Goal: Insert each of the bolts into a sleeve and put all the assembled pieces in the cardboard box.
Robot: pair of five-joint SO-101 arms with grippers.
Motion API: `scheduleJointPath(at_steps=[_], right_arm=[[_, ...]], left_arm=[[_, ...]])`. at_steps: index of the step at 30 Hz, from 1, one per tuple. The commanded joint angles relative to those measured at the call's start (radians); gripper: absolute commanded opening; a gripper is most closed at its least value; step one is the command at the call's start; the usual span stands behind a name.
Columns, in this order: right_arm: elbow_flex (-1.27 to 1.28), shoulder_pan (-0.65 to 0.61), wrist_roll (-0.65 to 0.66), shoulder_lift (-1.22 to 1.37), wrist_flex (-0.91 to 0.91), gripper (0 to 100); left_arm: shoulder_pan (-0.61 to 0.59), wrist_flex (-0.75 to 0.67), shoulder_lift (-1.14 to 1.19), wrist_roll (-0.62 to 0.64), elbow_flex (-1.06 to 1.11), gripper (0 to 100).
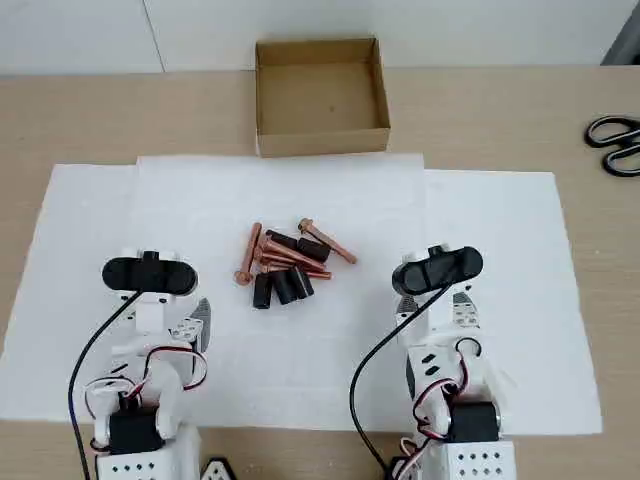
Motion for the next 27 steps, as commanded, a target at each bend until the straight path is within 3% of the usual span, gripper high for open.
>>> scheduleJointPath(at_steps=[1, 27], right_arm=[[0.008, -0.001, 0.002, -0.013, 0.002, 17.7], [0.008, -0.001, 0.002, -0.013, 0.002, 17.7]], left_arm=[[0.002, 0.003, -0.011, 0.006, -0.025, 20], [0.034, 0.002, -0.011, 0.005, -0.025, 20]])
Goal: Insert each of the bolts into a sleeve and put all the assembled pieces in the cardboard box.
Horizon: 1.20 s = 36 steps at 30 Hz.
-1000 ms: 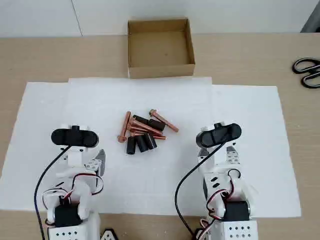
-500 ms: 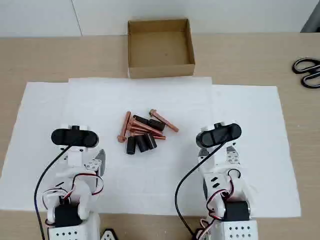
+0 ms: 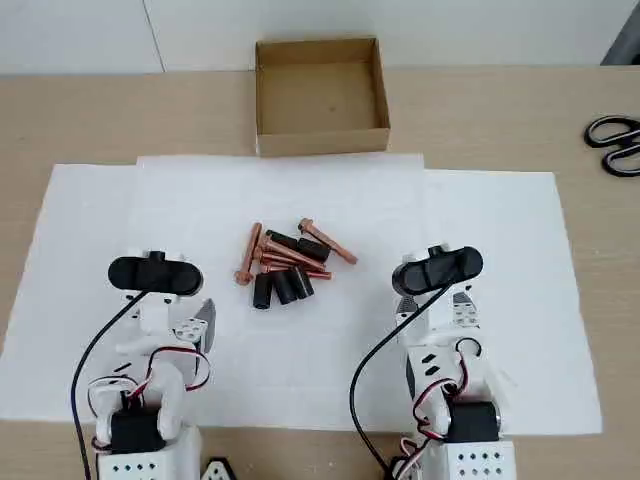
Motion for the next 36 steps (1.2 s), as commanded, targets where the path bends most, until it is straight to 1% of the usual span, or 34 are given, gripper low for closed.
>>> scheduleJointPath(at_steps=[1, 8, 15, 19, 23, 28, 33, 36], right_arm=[[0.008, -0.001, 0.002, -0.013, 0.002, 17.7], [0.008, -0.001, 0.002, -0.013, 0.002, 17.7], [0.008, -0.002, 0.0, -0.013, 0.001, 17.7], [0.008, 0.001, 0.002, -0.013, -0.004, 17.7], [0.008, 0.007, 0.006, -0.013, 0.001, 17.7], [-0.011, 0.008, 0.014, -0.013, 0.004, 17.7], [-0.143, 0.067, 0.158, -0.013, 0.058, 17.7], [-0.21, 0.142, 0.176, -0.013, 0.073, 17.7]], left_arm=[[0.006, 0.002, -0.011, 0.005, -0.025, 20], [0.006, 0.002, -0.011, 0.005, -0.025, 20], [0.006, -0.04, -0.011, 0.006, -0.019, 20], [-0.002, -0.106, -0.011, 0.006, 0.002, 20], [-0.005, -0.107, -0.009, 0.006, 0.002, 20], [-0.101, -0.077, -0.006, 0.006, -0.041, 20], [-0.153, -0.006, -0.005, 0.003, -0.067, 20], [-0.158, 0.0, -0.005, -0.029, -0.096, 20]])
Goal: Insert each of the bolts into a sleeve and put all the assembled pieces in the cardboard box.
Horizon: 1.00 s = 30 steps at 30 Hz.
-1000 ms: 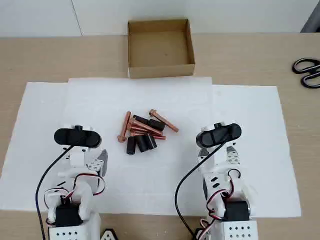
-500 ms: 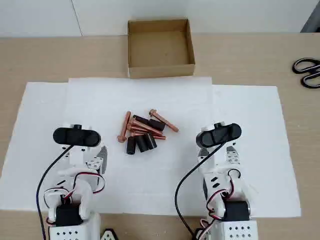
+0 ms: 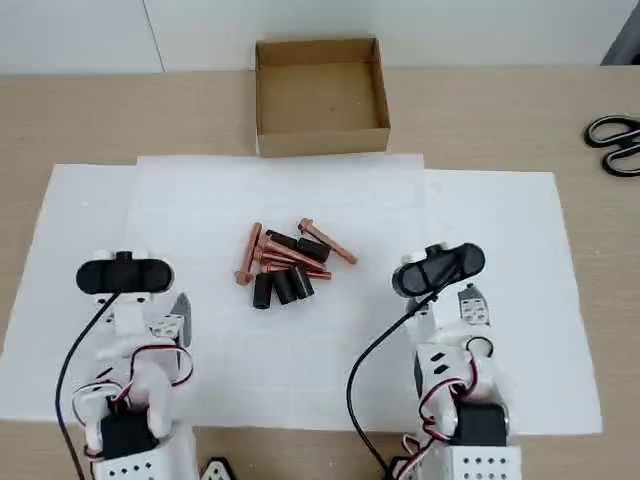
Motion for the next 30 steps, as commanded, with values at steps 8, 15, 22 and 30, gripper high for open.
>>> scheduleJointPath(at_steps=[8, 15, 22, 30], right_arm=[[-0.147, 0.166, 0.029, -0.01, 0.033, 17.7], [-0.216, 0.163, 0.057, -0.005, 0.136, 17.7], [-0.29, 0.163, 0.071, -0.004, 0.226, 17.7], [-0.313, 0.17, 0.107, -0.002, 0.259, 17.7]], left_arm=[[-0.012, 0.031, 0.009, -0.029, -0.147, 20], [-0.012, -0.021, 0.284, -0.031, -0.309, 20], [-0.012, -0.052, 0.704, -0.031, -0.562, 20], [-0.009, -0.051, 1.022, -0.031, -0.745, 20]])
